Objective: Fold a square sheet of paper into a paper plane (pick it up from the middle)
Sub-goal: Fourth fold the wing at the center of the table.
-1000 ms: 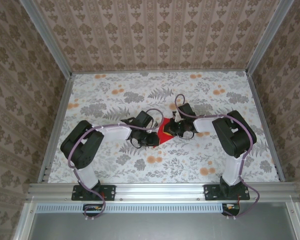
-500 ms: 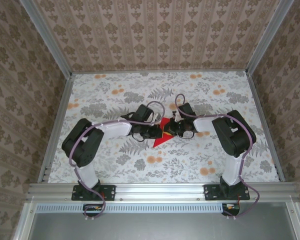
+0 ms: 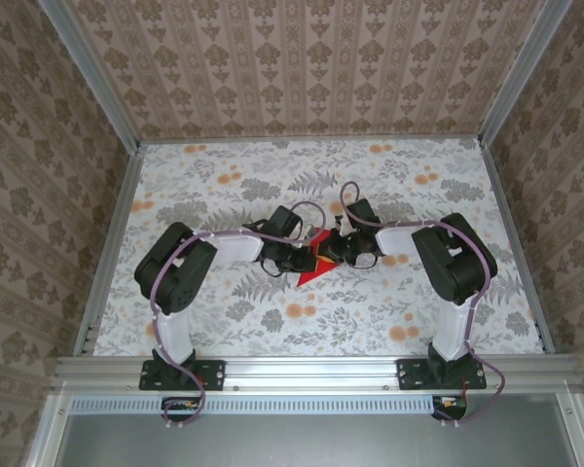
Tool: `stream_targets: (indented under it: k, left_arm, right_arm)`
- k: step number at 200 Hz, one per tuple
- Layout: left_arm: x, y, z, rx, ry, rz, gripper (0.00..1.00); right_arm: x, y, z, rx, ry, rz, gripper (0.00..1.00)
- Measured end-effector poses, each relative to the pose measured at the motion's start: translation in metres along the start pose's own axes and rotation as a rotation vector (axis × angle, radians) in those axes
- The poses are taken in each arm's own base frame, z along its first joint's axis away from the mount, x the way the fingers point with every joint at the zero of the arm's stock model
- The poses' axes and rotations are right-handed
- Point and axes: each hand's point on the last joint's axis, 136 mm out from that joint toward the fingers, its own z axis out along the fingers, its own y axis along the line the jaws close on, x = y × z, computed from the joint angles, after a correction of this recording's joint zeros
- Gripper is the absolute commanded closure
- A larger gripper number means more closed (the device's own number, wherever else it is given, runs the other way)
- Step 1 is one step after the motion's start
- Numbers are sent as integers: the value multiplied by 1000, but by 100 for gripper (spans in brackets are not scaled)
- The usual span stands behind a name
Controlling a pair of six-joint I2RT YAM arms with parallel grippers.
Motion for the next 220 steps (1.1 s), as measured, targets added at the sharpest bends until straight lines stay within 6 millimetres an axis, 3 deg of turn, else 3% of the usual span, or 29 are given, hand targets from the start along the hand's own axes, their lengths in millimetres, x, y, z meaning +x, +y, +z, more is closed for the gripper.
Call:
stream_targets:
  k: [71, 220]
  left_arm:
    - [19, 10, -14, 49, 16, 59, 94]
    - [47, 11, -22, 32, 67, 170, 94]
  right_arm:
    - [0, -1, 0, 18, 16, 12, 93]
    - [1, -2, 0, 25, 22, 5, 93]
